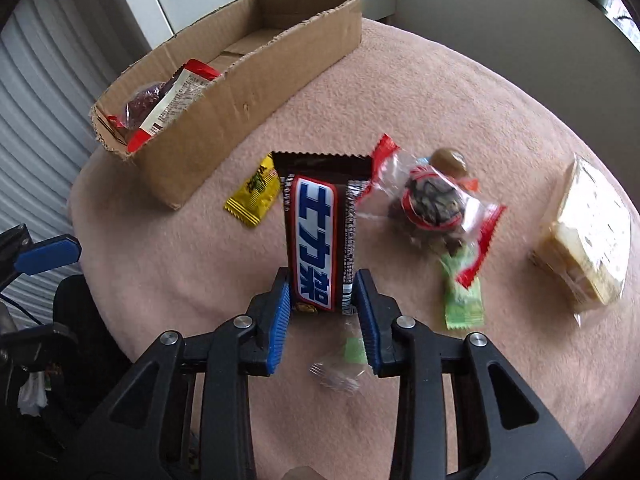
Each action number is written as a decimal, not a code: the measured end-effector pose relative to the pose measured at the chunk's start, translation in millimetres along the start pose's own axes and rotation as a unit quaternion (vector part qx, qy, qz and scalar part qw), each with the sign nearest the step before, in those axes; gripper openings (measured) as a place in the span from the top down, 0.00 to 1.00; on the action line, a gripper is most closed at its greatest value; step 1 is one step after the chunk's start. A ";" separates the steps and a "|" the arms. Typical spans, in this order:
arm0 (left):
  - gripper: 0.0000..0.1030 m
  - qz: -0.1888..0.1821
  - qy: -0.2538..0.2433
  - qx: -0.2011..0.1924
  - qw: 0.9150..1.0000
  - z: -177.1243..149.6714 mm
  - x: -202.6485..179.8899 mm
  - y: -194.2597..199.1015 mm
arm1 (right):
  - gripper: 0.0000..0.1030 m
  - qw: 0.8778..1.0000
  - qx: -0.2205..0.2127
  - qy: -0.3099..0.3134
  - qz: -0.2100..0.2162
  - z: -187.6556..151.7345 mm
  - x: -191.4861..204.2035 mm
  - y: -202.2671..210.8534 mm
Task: Organize snacks
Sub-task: 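Grasp the blue-labelled chocolate bar with the right gripper and lift it, then grasp the small green candy in clear bag with the left gripper while the right holds the bar, then carry both held snacks into the cardboard box and open both grippers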
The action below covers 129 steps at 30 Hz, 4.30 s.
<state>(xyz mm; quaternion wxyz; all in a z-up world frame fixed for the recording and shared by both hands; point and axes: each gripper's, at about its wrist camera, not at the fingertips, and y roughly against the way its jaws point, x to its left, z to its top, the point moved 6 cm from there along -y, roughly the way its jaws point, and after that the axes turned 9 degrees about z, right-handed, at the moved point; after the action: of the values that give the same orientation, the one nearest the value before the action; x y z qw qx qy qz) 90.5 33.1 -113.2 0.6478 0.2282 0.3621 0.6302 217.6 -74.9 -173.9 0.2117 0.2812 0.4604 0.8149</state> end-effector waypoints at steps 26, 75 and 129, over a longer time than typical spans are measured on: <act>0.46 -0.025 -0.070 0.023 0.997 0.9 -54.7 -28.2 | 0.55 0.983 -0.075 -0.154 -0.068 -67.0 -113.7 92.9; 0.79 -0.043 -0.202 0.064 0.976 10.1 -140.8 -104.0 | 0.71 0.983 -0.077 -0.150 -0.065 -46.1 -116.1 68.1; 0.79 0.119 -0.013 -0.053 0.991 104.4 101.6 -25.6 | 0.70 0.993 -0.112 -0.021 0.020 133.6 81.9 10.4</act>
<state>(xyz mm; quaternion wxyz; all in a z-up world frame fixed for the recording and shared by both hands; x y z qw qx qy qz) 180.5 147.0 -84.7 0.5842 0.2432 0.2899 0.7180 242.4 53.9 -87.5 0.2351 0.2816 0.3558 0.8596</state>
